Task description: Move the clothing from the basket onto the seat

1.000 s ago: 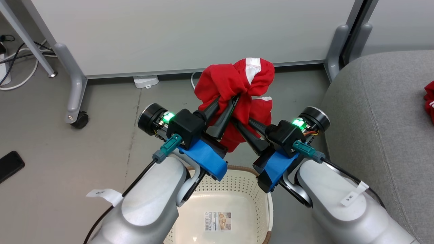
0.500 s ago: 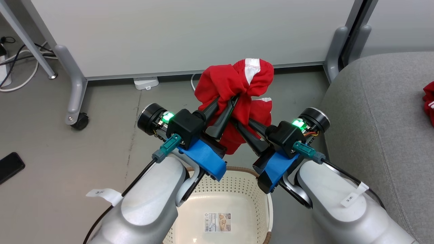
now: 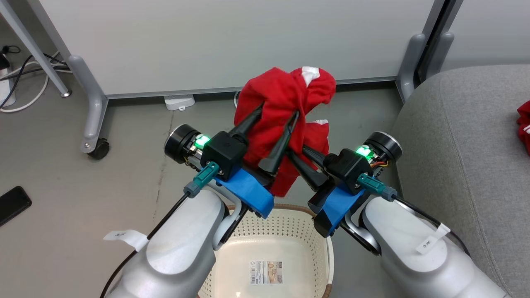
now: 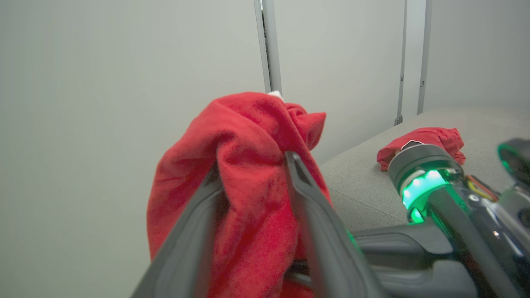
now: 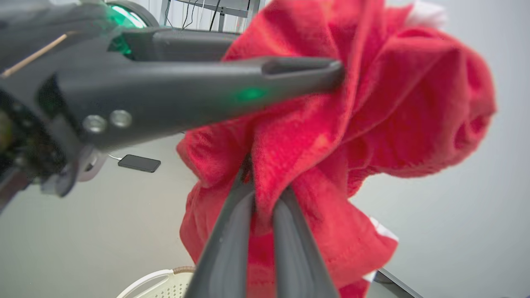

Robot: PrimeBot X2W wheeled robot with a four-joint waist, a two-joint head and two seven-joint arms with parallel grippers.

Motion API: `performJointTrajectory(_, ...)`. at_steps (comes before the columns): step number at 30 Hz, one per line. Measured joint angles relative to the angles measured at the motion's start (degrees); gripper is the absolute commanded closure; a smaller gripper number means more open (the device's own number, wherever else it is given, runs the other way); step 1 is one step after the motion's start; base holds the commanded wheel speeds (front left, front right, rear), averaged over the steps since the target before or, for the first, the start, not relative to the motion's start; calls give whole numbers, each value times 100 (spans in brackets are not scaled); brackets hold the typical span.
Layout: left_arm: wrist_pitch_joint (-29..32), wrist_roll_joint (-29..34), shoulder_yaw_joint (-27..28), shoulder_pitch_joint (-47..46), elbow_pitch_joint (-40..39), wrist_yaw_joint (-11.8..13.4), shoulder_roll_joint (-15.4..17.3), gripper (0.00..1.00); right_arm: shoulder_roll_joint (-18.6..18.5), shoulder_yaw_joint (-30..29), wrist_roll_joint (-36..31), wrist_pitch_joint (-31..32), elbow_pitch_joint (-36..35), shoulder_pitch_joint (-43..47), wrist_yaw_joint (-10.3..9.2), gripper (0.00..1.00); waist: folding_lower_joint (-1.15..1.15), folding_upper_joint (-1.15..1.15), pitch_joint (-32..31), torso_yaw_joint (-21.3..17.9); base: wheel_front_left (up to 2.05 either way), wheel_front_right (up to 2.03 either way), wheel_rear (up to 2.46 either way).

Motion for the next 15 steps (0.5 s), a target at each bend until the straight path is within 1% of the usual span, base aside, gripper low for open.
performJointTrajectory(9,0,103,112,51,-15,0,-18,0,3,-263,-22,0,-87,102,0,100,0,0,17,-3,0,0,0)
performJointTrajectory(15,-1,199,201,97,-91,4,-20,0,-22,-667,-71,0,-255,302,0,100,0,0,68,-74,0,0,0)
